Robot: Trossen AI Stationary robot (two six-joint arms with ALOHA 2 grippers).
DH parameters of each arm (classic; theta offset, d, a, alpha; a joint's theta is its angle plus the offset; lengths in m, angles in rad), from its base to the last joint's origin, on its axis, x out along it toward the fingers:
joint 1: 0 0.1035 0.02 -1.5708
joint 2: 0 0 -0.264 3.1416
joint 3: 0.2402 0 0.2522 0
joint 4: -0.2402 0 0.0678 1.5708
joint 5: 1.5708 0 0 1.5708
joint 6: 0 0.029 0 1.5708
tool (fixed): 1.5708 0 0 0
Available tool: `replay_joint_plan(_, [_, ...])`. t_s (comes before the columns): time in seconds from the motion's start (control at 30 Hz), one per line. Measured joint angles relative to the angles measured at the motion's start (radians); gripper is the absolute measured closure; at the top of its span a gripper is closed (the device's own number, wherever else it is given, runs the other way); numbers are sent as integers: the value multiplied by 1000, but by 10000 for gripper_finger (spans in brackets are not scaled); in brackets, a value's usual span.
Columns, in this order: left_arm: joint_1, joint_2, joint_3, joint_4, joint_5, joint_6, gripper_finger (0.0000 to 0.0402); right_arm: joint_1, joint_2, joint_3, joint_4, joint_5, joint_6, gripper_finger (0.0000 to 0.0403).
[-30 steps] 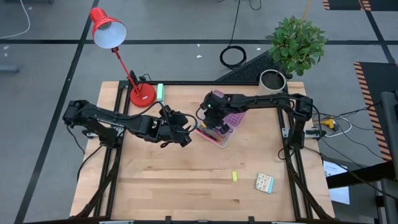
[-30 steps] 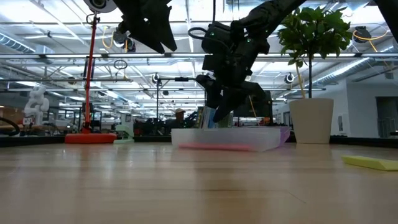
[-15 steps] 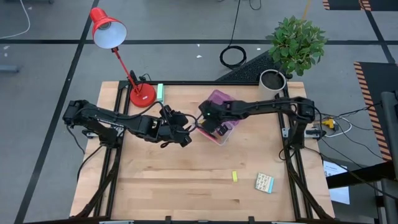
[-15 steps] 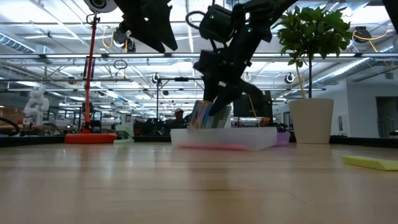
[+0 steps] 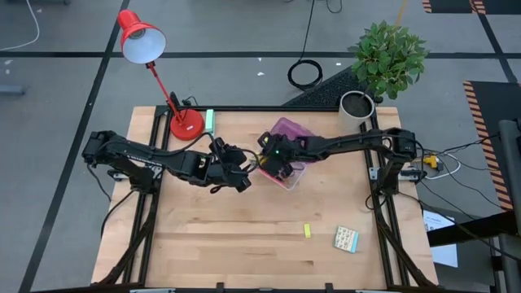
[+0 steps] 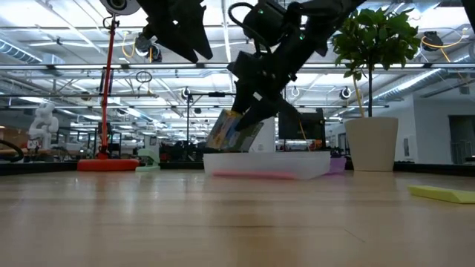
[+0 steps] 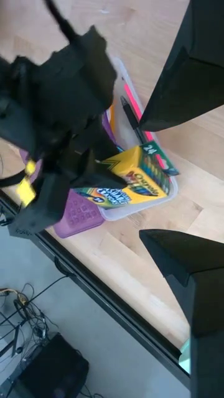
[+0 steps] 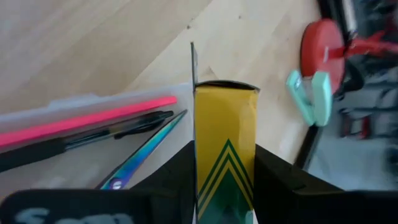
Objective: Pack school essentials
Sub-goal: Put the yellow crayon box into the purple supply box
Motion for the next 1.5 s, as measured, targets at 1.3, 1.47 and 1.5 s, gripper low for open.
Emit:
replay_joint_plan(1.3, [2, 0, 0, 55, 2, 46, 128, 39, -5, -253, 374, 121, -157, 254])
replay_joint_plan(1.47, [2, 0, 0, 55, 4, 46, 128, 22, -5, -253, 345, 73, -118, 201])
replay_joint_plan(1.5, [2, 0, 0, 55, 4, 46, 128, 19, -5, -253, 342, 64, -103, 193])
